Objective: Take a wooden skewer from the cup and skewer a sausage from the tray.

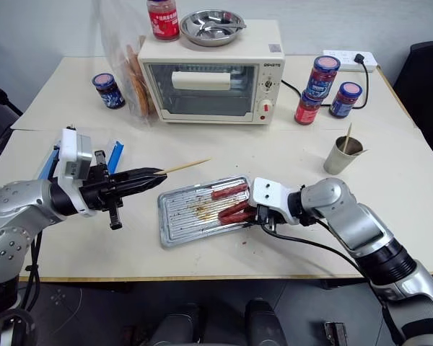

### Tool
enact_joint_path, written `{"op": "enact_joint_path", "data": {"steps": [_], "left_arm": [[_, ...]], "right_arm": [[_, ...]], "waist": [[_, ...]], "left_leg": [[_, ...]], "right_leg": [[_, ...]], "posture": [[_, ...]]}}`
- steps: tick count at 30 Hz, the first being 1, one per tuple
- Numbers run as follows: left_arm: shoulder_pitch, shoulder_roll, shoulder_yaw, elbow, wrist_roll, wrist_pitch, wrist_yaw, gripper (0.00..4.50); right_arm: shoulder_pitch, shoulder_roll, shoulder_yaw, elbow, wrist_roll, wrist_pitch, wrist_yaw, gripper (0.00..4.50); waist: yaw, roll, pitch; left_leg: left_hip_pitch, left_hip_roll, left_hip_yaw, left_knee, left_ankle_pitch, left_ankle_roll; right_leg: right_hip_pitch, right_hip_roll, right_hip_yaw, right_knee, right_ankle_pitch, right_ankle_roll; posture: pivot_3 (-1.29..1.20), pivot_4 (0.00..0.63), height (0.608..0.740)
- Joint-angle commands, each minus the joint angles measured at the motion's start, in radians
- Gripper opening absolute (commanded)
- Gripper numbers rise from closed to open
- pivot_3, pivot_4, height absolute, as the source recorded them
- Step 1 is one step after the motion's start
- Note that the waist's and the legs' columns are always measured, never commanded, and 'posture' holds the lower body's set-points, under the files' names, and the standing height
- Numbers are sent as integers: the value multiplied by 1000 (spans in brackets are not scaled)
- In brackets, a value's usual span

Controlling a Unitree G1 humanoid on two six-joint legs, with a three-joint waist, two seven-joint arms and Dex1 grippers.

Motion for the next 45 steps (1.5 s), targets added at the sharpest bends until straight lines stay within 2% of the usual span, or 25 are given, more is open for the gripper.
{"op": "enact_joint_path", "data": {"steps": [1,12,29,33,34,40,45], "left_arm": [[-8,4,8,-7,1,-25,5,0],[-36,6,2,9,3,-25,10,0],[-55,9,-10,24,16,-36,16,0],[-60,9,-12,27,18,-37,15,0],[-61,9,-13,28,19,-37,14,0],[-69,16,-25,45,23,-38,-7,0],[-83,55,-50,69,30,-44,-85,0]], "right_arm": [[-16,18,-13,6,-14,-18,13,1045],[-44,62,2,72,-69,-45,40,1045],[-38,70,11,76,-87,-14,90,1045],[-38,76,8,72,-88,-7,90,326],[-37,76,7,68,-88,-4,89,263],[-35,59,-13,15,-65,31,103,263],[-92,9,-68,-79,38,167,181,263]], "waist": [[0,0,0],[0,0,0],[0,0,0],[0,0,0],[0,0,0],[0,0,0],[-1,0,0]], "left_leg": [[0,0,0,0,0,0],[0,0,0,0,0,0],[0,0,0,1,0,0],[0,0,0,1,0,0],[0,0,0,1,0,0],[1,0,0,1,0,0],[0,0,0,1,0,0]], "right_leg": [[0,0,0,0,0,0],[0,0,0,1,0,0],[0,0,0,1,0,0],[0,0,0,2,0,0],[0,0,0,2,0,0],[0,0,0,2,0,0],[0,0,0,2,0,0]], "posture": [[0,150,740],[0,150,740],[0,150,740],[0,150,740],[0,150,740],[0,150,740],[0,150,740]]}}
